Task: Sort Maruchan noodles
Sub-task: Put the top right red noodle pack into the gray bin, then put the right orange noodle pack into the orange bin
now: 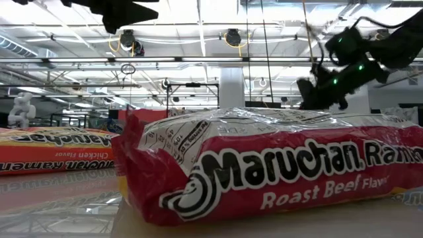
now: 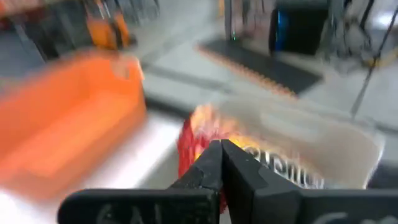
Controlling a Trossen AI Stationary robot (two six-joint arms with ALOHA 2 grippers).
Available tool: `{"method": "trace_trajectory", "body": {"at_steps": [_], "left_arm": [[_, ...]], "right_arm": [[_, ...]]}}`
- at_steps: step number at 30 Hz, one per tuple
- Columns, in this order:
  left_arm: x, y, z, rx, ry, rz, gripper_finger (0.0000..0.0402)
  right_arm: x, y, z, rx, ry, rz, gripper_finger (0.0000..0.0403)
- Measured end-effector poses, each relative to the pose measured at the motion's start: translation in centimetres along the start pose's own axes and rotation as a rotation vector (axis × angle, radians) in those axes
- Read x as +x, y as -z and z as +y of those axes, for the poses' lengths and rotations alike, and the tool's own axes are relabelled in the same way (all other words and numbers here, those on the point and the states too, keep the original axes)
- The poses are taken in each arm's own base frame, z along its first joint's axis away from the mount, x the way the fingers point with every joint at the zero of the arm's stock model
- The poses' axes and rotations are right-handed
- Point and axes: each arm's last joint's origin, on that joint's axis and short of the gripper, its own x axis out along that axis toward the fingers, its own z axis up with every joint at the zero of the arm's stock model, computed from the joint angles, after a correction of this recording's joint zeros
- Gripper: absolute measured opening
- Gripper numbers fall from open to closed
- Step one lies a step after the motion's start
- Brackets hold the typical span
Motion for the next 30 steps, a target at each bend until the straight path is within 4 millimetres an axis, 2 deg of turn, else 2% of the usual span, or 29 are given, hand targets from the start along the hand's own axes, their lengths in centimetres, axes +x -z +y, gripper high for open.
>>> {"method": "trace_trajectory", "body": {"at_steps": [6,12,18,25,30], "left_arm": [[0.2,0.0,0.2,0.003,0.021,0.004,0.0241],[0.2,0.0,0.2,0.017,0.022,0.007,0.0241],[0.2,0.2,0.2,0.025,0.022,0.025,0.0241],[0.1,0.4,0.0,0.014,0.067,0.044,0.0241],[0.1,0.5,0.1,0.012,0.067,0.052,0.0241]], "right_arm": [[0.4,1.6,-0.1,-0.012,0.003,0.148,0.0009],[-0.9,1.2,-0.2,0.012,-0.020,0.162,0.0001],[-3.2,0.2,0.2,0.046,-0.095,0.098,0.0000],[-5.7,-0.8,1.9,0.146,-0.291,0.012,0.0000],[-6.9,0.0,4.7,0.165,-0.474,0.084,0.0000]]}}
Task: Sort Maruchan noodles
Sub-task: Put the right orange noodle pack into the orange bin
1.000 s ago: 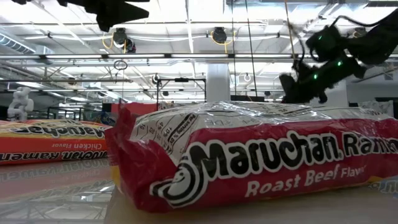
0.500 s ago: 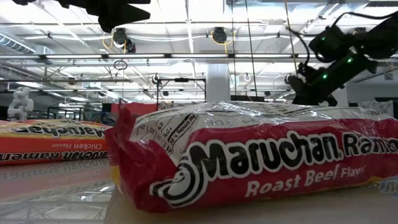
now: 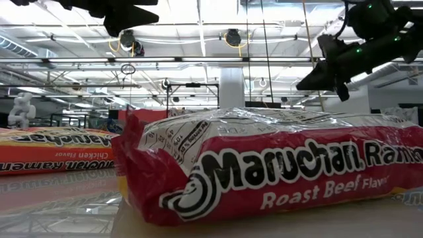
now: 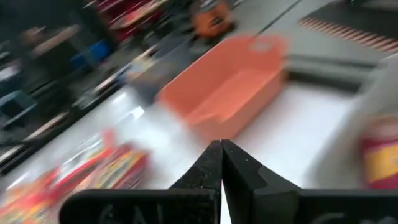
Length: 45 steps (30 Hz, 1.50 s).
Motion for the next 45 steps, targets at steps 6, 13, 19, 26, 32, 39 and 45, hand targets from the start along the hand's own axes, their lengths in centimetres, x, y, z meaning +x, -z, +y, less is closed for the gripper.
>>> {"method": "trace_trajectory", "body": {"at_steps": [6,13,19,26,32,39,45], "left_arm": [[0.0,0.4,0.1,0.006,-0.005,0.037,0.0241],[0.0,0.5,0.1,0.014,-0.006,0.047,0.0241],[0.1,0.9,0.5,0.028,-0.027,0.082,0.0241],[0.5,1.4,1.3,0.008,-0.070,0.135,0.0241],[0.5,1.5,1.5,-0.041,-0.085,0.141,0.0241],[0.5,1.5,1.3,-0.097,-0.081,0.138,0.0241],[0.3,1.7,0.9,-0.114,-0.065,0.152,0.0241]], "right_arm": [[0.1,2.3,3.6,0.037,-0.169,0.113,0.0000],[-0.5,3.2,8.0,0.013,-0.345,0.198,0.0000],[-0.9,3.0,11.9,-0.081,-0.456,0.268,0.0000],[-0.6,3.1,15.9,-0.251,-0.482,0.462,0.0000],[-0.2,4.6,17.6,-0.325,-0.441,0.606,0.0000],[0.4,6.1,18.0,-0.271,-0.369,0.689,0.0026],[0.6,6.6,18.3,-0.277,-0.328,0.645,0.0043]]}}
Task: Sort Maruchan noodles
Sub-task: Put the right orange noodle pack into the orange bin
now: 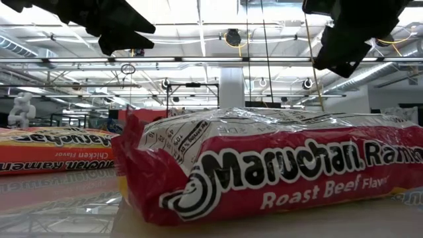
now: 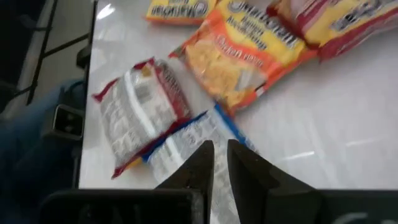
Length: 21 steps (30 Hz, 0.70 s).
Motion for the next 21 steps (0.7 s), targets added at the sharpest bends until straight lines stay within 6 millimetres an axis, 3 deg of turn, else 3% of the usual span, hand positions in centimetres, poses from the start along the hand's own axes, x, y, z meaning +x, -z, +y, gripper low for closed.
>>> {"method": "trace_trajectory", "body": {"at_steps": [11,21], "left_arm": [[0.0,0.0,-0.1,-0.051,0.001,-0.002,0.0241],[0.0,0.1,0.0,-0.050,-0.001,0.004,0.0241]], "right_arm": [[3.9,0.3,0.1,-0.079,-0.008,-0.015,0.0048],[6.5,-1.5,-0.4,-0.064,-0.002,-0.042,0.0108]]}}
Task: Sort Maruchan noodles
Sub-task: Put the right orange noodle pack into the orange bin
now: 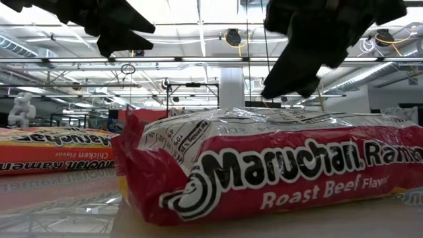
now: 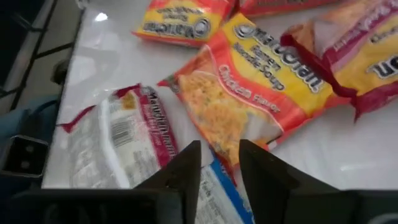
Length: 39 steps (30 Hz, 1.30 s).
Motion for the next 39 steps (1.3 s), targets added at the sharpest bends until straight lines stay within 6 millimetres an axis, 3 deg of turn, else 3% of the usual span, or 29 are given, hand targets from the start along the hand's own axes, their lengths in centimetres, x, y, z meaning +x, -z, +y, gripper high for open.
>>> {"method": "trace_trajectory", "body": {"at_steps": [8,20,30,39], "left_arm": [[0.0,0.4,0.1,-0.004,-0.011,0.037,0.0241],[-0.1,0.8,0.2,0.012,-0.022,0.073,0.0241],[-0.1,0.9,0.2,-0.003,-0.026,0.082,0.0241],[-0.1,0.9,0.2,-0.006,-0.026,0.087,0.0241]], "right_arm": [[2.6,-0.1,-0.6,-0.060,-0.032,0.083,0.0139],[5.2,-0.1,-3.0,-0.068,0.032,0.106,0.0141],[5.5,-0.7,-4.1,-0.108,0.212,0.003,0.0141],[4.8,-0.8,-3.2,-0.215,0.160,0.011,0.0152]]}}
